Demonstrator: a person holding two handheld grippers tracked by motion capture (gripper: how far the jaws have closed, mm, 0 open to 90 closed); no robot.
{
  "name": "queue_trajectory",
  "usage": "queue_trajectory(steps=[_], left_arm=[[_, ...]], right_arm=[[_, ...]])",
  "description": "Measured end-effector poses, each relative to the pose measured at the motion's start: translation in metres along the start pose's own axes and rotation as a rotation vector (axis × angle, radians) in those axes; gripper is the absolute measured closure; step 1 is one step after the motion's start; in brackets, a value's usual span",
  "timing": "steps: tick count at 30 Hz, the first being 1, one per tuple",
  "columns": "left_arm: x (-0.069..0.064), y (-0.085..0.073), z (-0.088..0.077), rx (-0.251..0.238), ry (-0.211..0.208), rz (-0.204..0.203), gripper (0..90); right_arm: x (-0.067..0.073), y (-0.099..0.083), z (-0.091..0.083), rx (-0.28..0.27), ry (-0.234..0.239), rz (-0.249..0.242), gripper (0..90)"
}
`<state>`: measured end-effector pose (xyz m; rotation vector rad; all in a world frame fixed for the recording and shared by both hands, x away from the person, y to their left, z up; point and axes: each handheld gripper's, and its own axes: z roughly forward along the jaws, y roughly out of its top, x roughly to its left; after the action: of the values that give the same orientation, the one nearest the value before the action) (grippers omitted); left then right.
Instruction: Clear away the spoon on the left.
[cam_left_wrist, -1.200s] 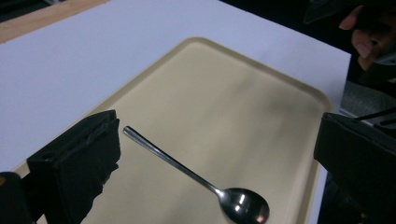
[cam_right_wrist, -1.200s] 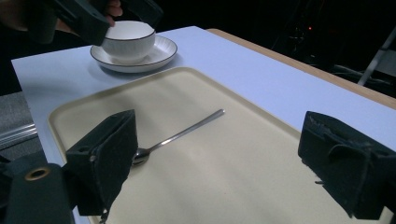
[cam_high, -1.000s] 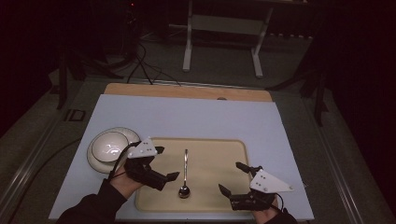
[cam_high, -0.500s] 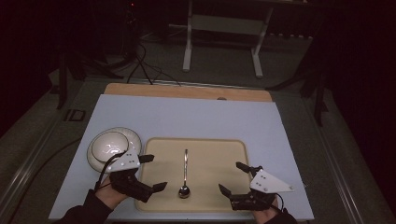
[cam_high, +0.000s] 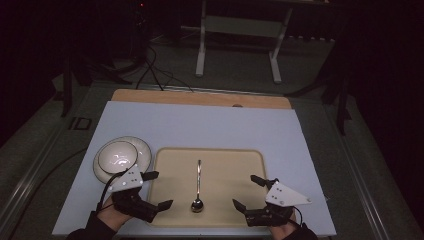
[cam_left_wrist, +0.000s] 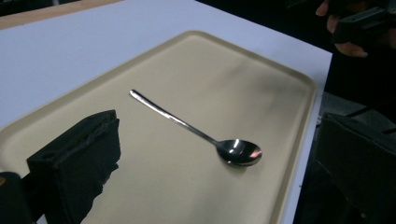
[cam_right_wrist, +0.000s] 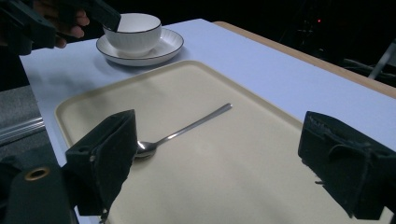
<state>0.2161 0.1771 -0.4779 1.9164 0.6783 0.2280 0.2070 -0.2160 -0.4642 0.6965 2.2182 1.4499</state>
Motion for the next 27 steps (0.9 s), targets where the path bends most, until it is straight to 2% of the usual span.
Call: queue_trajectory(steps=[7,14,19,27], left_arm=[[0.000,-0.011,0.004,-0.006,0.008,0.012,1.2],[0.006,-0.020,0.010,-0.001,0.003,-0.017,1.2],[0.006,-0.023,0.018,0.005,0.003,-0.034,1.2],[0.002,-0.025,0.023,0.020,-0.009,-0.019,1.2]], right_arm=[[0.000,-0.001,-0.001,0.009,-0.013,-0.008,12.0],[0.000,0.000,-0.002,0.003,-0.007,-0.007,12.0],[-0.002,-0.001,-0.002,0.002,-0.006,0.008,12.1],[-0.004,-0.002,-0.001,0.002,-0.001,0.022,12.1]])
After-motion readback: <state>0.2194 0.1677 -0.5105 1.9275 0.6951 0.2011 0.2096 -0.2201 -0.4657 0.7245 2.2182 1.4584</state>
